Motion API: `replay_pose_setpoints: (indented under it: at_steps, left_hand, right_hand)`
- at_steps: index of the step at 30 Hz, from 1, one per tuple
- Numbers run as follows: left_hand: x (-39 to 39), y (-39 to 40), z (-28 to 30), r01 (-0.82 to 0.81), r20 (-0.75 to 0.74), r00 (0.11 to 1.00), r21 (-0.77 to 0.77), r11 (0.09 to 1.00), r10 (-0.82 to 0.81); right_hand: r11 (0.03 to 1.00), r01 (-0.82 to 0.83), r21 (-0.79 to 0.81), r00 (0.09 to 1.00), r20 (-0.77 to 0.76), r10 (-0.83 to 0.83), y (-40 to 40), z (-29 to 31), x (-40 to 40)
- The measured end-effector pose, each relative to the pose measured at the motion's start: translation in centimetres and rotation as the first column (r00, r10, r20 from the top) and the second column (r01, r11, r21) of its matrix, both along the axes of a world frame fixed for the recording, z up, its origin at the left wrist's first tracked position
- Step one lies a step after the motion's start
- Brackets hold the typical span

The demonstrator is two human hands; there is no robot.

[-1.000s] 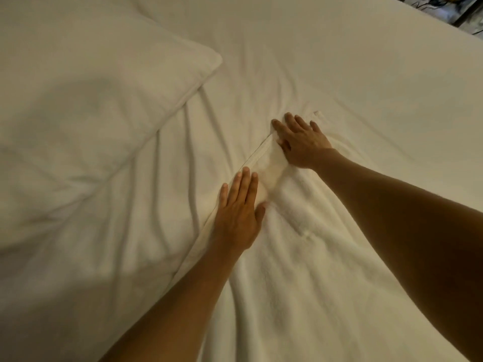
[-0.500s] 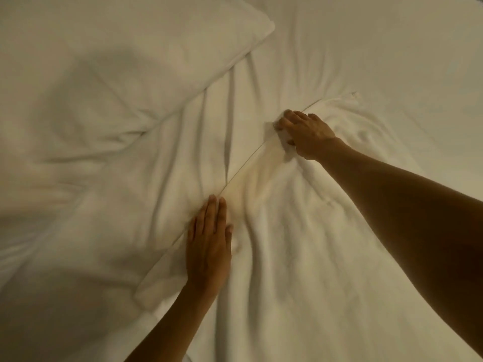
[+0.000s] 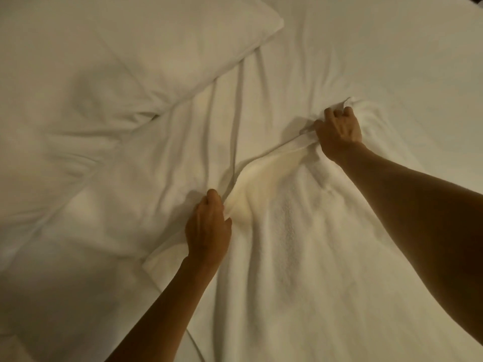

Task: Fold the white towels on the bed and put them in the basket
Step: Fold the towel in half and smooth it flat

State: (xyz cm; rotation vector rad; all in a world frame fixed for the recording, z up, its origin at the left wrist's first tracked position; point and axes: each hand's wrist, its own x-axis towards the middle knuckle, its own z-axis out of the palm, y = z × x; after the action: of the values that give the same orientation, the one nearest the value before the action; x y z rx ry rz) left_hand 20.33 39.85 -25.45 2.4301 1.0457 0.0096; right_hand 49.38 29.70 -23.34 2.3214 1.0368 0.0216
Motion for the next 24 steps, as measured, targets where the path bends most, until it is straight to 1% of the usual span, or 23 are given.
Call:
replay_pose_setpoints:
  at_steps: [2, 3, 6, 8, 9, 11, 12, 14, 16, 19, 21, 24]
  left_hand:
    - [0.2, -0.7, 0.4, -0.009, -0.095, 0.995, 0.048, 0.999, 0.014]
    - [0.2, -1.1, 0.5, -0.007, -0.142, 0.990, 0.085, 0.996, 0.019]
    - [0.1, -2.1, 1.4, -0.001, -0.213, 0.976, 0.182, 0.983, 0.041]
    - [-0.2, -2.8, 2.1, -0.002, -0.301, 0.953, 0.131, 0.991, 0.042]
    - [-0.5, -3.1, 2.4, 0.009, -0.316, 0.948, 0.121, 0.993, 0.030]
    - [-1.1, -3.9, 2.9, 0.046, -0.306, 0.952, 0.152, 0.987, 0.003]
    - [-1.5, -4.4, 2.9, 0.084, -0.309, 0.951, 0.159, 0.984, -0.032]
    - [-2.3, -5.8, 3.4, 0.141, -0.307, 0.946, 0.117, 0.983, -0.099]
    - [-3.1, -7.8, 4.1, 0.140, -0.281, 0.952, 0.062, 0.988, -0.118]
    - [-4.4, -11.3, 5.5, 0.166, -0.230, 0.962, 0.059, 0.984, -0.149]
    - [-5.5, -13.7, 6.2, 0.199, -0.216, 0.958, 0.027, 0.980, -0.189]
    - [-6.9, -16.9, 7.0, 0.240, -0.235, 0.940, -0.054, 0.969, -0.246]
  right_hand:
    - [1.000, 0.013, 0.014, 1.000, 0.002, -0.013, -1.3, 0.0, 0.3]
    - [0.999, 0.014, 0.037, 1.000, -0.024, -0.014, -1.9, -0.1, 0.4]
    - [0.994, 0.064, 0.092, 0.985, -0.168, -0.048, -3.6, 0.4, 0.2]
    - [0.982, 0.151, 0.114, 0.960, -0.254, -0.119, -5.1, 1.1, -0.4]
    - [0.970, 0.201, 0.135, 0.943, -0.295, -0.155, -6.0, 1.5, -0.7]
    - [0.940, 0.285, 0.186, 0.909, -0.365, -0.203, -8.2, 2.2, -1.4]
    - [0.931, 0.302, 0.206, 0.904, -0.373, -0.210, -9.4, 2.6, -1.7]
    - [0.935, 0.273, 0.224, 0.919, -0.347, -0.186, -11.8, 3.1, -2.1]
    - [0.951, 0.218, 0.220, 0.938, -0.315, -0.142, -14.1, 3.5, -2.5]
    - [0.961, 0.186, 0.205, 0.958, -0.253, -0.132, -17.6, 4.0, -3.8]
    - [0.965, 0.207, 0.164, 0.960, -0.225, -0.168, -19.9, 4.4, -5.1]
    - [0.934, 0.312, 0.171, 0.931, -0.251, -0.265, -23.4, 5.2, -6.9]
